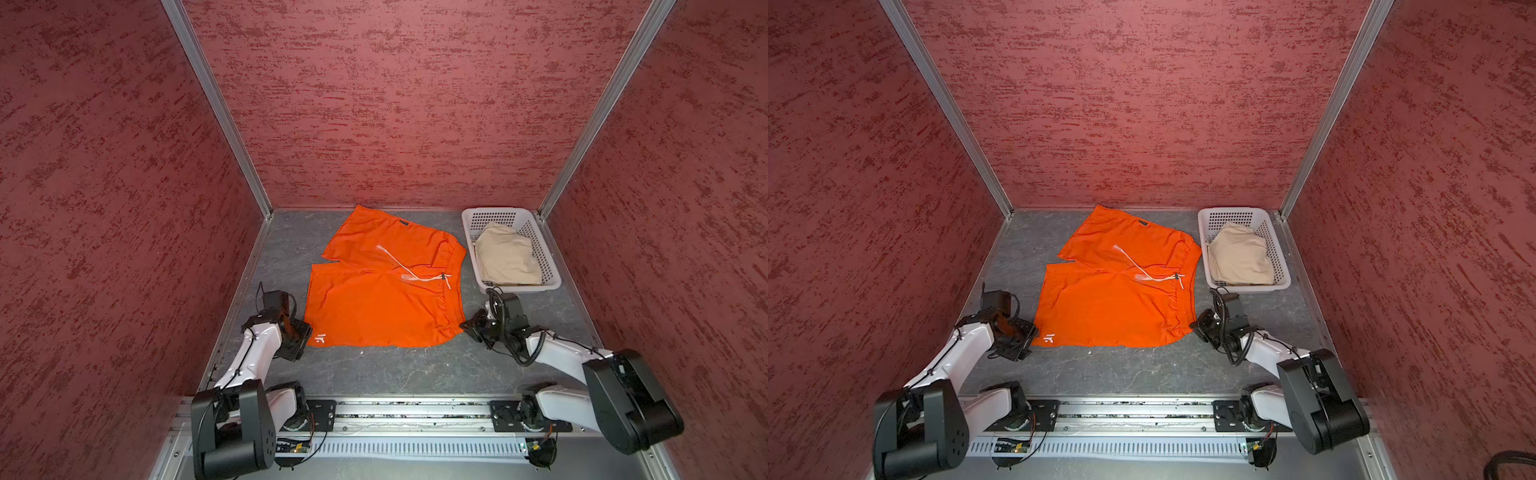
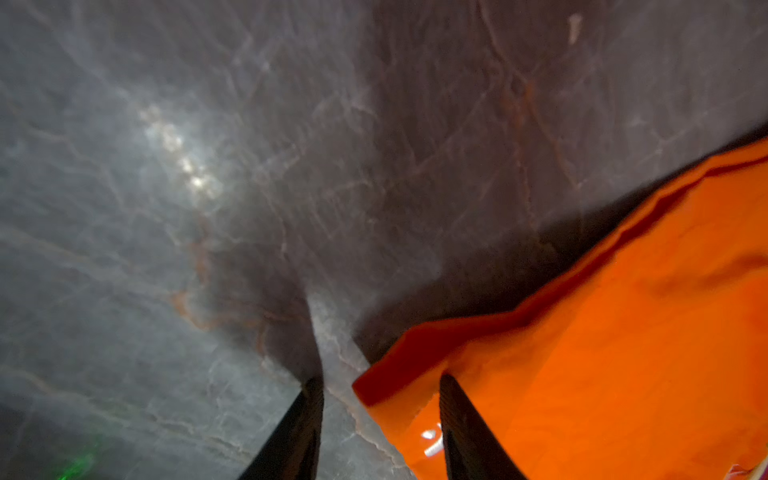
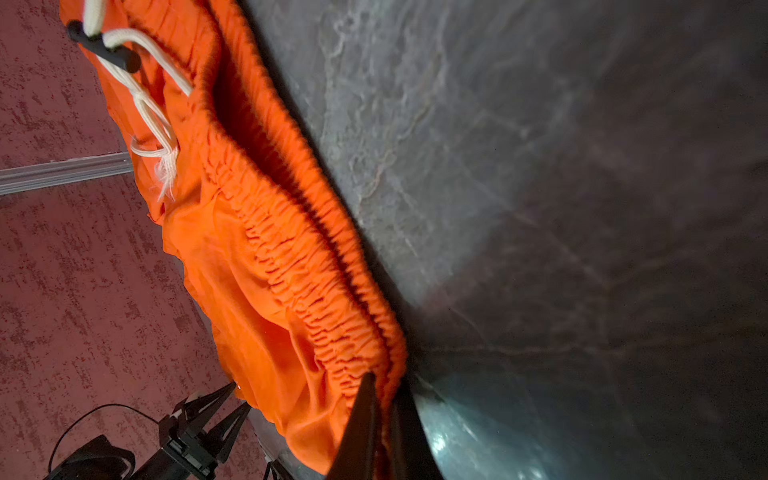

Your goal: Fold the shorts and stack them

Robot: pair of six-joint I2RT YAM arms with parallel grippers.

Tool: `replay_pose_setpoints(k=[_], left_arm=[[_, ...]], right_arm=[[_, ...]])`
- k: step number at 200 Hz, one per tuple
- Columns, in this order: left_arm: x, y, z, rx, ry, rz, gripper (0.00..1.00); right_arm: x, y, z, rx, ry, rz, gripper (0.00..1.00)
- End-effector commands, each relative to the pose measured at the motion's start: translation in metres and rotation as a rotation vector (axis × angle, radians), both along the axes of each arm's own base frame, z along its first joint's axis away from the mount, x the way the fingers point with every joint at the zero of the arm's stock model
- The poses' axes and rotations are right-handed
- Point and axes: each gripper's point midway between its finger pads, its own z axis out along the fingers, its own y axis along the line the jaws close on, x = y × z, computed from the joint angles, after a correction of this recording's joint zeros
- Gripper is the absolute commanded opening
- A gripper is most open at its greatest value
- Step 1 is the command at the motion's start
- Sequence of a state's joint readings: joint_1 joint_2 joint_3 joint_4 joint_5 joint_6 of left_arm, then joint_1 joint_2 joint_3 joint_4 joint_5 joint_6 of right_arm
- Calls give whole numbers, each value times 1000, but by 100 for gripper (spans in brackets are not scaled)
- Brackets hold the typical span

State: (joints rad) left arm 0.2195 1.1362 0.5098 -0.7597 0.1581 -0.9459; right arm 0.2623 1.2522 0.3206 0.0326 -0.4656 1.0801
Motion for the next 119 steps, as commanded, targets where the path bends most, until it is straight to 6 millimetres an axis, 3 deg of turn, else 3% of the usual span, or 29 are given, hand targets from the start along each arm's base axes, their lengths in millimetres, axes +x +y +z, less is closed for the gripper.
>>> replay_pose_setpoints(k=[1,28,54,70,119], left_arm=[[16,8,-4,22,-37,-15,41],[21,10,-8,18,-30,-13,22],[23,14,1,30,-42,-5,4],[21,17,12,37,-57,14,0],[3,37,59,150,-124,90,0]], right_arm=[[6,-3,7,-18,-14,-16,5],[6,-4,11,-29,-20,-12,5],[11,-5,21,-55,-37,-2,4],[17,0,29,-68,-51,19,4],[32,34,46,-73,-68,103,2]])
